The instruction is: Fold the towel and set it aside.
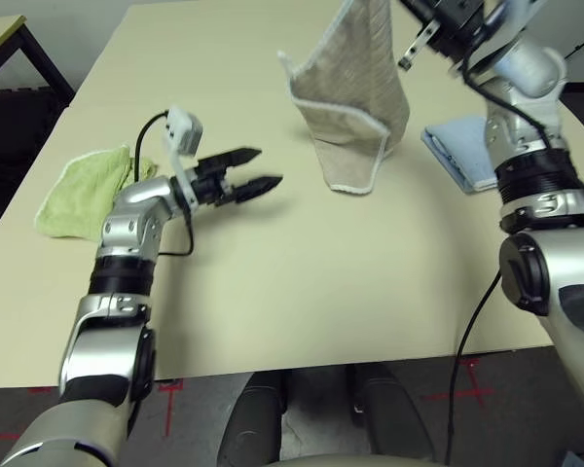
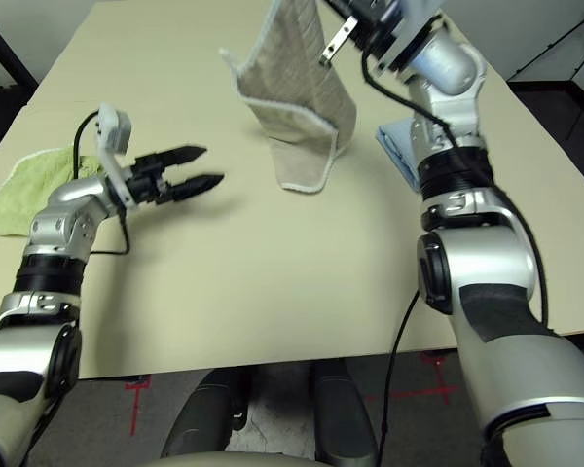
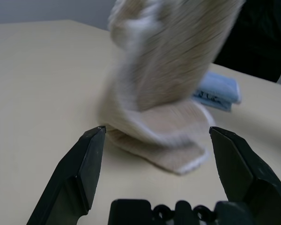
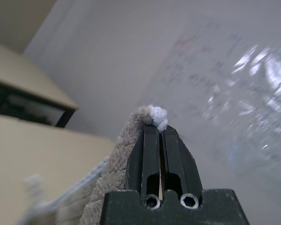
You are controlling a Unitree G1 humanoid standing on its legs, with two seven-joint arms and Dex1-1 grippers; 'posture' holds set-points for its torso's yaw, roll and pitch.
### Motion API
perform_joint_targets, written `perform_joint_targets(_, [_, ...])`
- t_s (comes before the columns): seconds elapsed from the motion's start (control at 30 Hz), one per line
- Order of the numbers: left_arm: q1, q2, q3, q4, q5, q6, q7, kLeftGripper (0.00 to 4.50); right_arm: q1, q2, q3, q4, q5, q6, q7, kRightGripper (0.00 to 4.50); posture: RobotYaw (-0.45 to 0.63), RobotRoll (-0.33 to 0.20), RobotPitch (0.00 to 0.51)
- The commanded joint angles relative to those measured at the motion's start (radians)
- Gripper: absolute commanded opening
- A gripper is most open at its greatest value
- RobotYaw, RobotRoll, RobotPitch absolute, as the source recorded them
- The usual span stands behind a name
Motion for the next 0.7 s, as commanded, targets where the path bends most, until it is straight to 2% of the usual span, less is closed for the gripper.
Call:
perform_joint_targets(0.03, [0.01, -0.003, -0.004, -0.004, -0.009, 0.043, 0.012, 4.5, -0.022, -0.013, -0.017, 0.034, -0.003, -0.003, -0.035, 0.02, -0.02, 0.0, 0.156])
perform_joint_targets(0.23, [0.021, 0.002, -0.008, -0.038, -0.007, 0.074, 0.029, 4.5, 0.059, 0.026, 0.004, -0.011, 0.007, 0.036, -0.022, 0.02, -0.01, 0.0, 0.163])
perform_joint_targets(0.43, [0.049, 0.021, -0.028, -0.252, -0.088, 0.271, 0.015, 4.5, 0.069, 0.051, 0.028, -0.037, -0.012, 0.09, -0.045, 0.02, 0.0, 0.0, 0.165])
perform_joint_targets(0.6, [0.08, -0.012, -0.023, -0.421, -0.137, 0.366, 0.096, 4.5, 0.072, 0.07, 0.037, -0.048, -0.013, 0.124, -0.046, 0.02, 0.01, 0.0, 0.165])
perform_joint_targets(0.7, [0.095, -0.028, -0.05, -0.472, -0.123, 0.404, 0.155, 4.5, 0.072, 0.078, 0.04, -0.053, -0.013, 0.13, -0.046, 0.02, 0.02, 0.0, 0.165])
